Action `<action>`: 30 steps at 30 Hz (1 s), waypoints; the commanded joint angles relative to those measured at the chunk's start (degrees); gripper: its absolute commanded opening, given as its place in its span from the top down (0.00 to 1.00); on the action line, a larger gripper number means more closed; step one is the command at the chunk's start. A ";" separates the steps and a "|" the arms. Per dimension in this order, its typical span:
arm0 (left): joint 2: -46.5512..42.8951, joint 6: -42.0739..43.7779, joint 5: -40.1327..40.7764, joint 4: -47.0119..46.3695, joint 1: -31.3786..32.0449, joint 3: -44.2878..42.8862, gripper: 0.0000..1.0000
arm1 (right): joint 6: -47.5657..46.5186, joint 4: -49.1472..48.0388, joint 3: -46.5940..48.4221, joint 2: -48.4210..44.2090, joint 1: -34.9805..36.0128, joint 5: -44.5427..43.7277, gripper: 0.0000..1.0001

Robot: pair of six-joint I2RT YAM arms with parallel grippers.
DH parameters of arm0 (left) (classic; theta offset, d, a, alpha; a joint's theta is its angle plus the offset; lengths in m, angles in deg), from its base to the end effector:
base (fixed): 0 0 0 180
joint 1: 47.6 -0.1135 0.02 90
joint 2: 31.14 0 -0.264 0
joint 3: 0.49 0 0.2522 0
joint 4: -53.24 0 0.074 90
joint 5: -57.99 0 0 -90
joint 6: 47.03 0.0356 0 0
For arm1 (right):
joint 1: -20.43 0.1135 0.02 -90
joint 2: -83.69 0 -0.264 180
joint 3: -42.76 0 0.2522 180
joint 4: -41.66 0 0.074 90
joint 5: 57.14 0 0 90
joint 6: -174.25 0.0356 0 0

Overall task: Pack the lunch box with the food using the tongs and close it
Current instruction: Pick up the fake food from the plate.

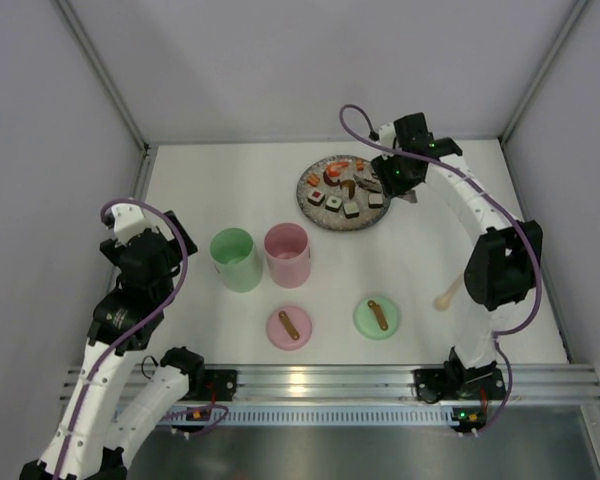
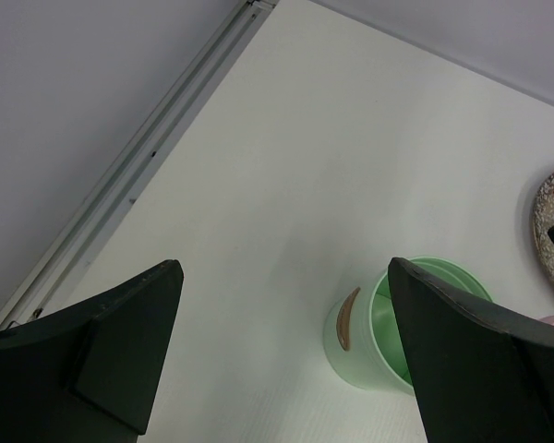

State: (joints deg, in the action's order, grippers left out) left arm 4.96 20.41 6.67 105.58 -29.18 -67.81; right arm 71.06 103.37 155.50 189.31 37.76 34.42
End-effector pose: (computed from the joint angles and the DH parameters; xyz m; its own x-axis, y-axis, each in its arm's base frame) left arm 0.1183 -0.0160 0.3631 -0.1981 -0.2497 -0.9478 -0.4142 0.8978 -0.1499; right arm 0.3862 0.1215 0.3097 -0.6861 -0.4530 -0.5692 -0.4821 0.8691 -0.1106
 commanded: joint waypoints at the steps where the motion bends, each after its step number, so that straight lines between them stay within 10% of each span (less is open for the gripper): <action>1: -0.50 0.33 1.31 -1.85 -0.40 -0.05 0.01 | -4.83 1.72 2.89 1.95 -0.62 -0.67 0.55; 30: -1.03 0.68 0.96 -1.94 -0.40 0.12 0.01 | -6.32 4.70 7.37 8.90 -4.23 4.85 0.61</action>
State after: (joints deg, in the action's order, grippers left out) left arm 4.94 20.45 6.86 105.58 -29.20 -67.81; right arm 65.16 107.41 161.23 198.16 34.06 37.99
